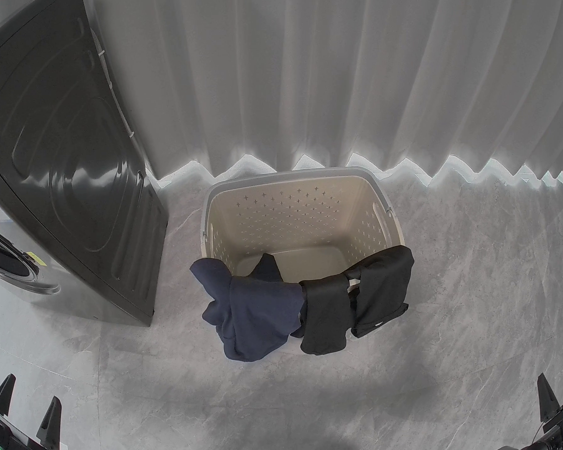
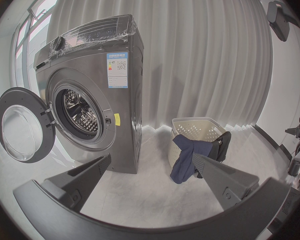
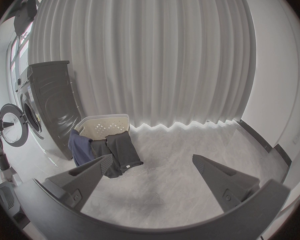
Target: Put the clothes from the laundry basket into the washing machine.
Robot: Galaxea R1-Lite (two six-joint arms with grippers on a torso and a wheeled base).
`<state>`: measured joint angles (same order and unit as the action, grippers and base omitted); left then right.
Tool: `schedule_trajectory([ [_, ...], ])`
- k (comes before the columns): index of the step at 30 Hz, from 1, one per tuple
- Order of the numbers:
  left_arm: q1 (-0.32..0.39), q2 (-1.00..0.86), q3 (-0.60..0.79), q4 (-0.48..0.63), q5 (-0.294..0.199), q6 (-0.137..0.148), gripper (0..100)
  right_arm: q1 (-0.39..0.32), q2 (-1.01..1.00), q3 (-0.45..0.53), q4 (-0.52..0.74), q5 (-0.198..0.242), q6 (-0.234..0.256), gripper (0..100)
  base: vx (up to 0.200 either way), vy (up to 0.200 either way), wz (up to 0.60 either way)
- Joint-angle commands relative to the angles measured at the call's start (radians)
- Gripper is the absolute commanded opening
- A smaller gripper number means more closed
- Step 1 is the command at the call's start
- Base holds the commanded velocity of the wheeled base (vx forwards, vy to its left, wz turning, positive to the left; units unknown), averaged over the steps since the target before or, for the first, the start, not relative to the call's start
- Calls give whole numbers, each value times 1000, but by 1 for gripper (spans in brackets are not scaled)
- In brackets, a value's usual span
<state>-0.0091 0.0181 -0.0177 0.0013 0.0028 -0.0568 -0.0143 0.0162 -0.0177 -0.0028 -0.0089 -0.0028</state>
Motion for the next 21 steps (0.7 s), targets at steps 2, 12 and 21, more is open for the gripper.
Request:
schedule_trajectory([
  [2,0,-13,16,0,0,0,100,0,-13,18,0,0,0,100,200,0,0],
  [12,0,-13,18,-1,2,-1,100,-1,-13,18,1,0,0,100,40,0,0],
  [21,0,-13,16,-1,2,-5,100,-1,-13,18,1,-6,-2,100,0,0,0],
])
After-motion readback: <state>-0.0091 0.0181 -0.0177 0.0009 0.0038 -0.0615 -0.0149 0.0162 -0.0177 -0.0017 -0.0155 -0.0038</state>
